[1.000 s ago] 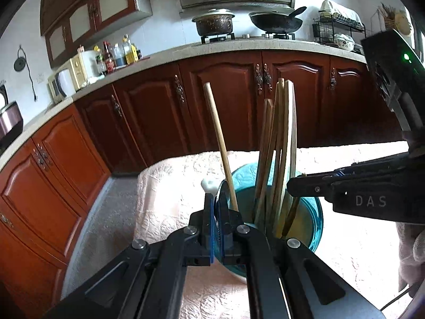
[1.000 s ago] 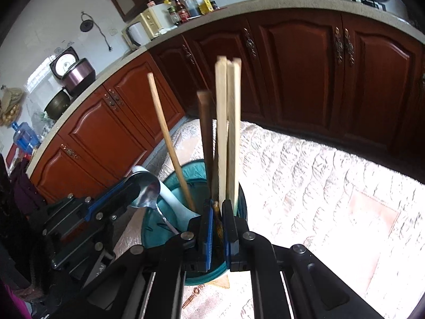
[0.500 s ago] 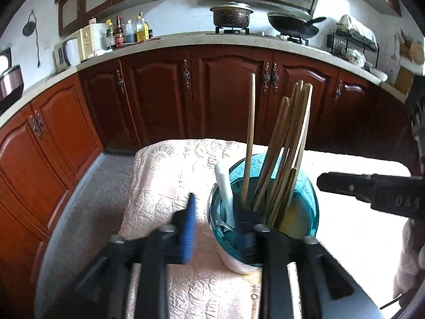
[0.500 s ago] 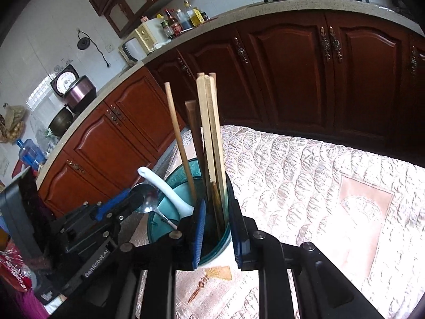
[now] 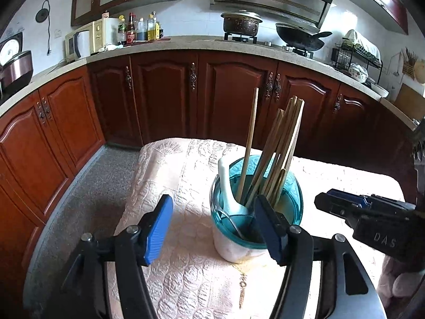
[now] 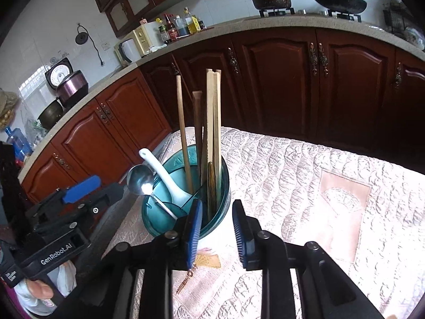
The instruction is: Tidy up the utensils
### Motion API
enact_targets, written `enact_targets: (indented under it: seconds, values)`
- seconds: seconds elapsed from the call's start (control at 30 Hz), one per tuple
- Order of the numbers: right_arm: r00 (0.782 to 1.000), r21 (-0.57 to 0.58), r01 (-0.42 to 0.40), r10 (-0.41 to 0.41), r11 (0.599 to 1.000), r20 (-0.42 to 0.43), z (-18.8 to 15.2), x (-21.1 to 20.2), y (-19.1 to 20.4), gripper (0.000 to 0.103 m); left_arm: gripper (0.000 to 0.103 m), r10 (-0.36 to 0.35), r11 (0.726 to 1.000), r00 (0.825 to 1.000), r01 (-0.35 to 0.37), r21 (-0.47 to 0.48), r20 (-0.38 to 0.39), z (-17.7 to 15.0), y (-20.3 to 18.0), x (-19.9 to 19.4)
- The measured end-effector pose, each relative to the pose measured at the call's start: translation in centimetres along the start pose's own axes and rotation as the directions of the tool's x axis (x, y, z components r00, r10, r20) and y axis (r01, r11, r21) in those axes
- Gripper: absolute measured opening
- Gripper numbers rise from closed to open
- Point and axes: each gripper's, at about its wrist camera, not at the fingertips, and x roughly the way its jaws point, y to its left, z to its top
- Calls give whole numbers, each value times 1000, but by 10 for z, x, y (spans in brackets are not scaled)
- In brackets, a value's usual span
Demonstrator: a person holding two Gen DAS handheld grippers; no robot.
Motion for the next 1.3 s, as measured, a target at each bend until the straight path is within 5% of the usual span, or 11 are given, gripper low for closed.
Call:
enact_targets:
  seconds: [0.2,0.6,1.3]
  values:
    - [1000,-10,18,-17,1000,25,-7,-12,7,46,64,14,1000,1000,-14,-5,13,-3,-4,-13]
    - [992,-40,75,-70,996,107,-11,-48,20,56,64,16,1000,998,-16,-10,59,-3,-8,-41]
    - [988,-52,89,-81,995,132,-13,-74,27,62,64,40,999,994,-39,-18,101,-5,-10,-64]
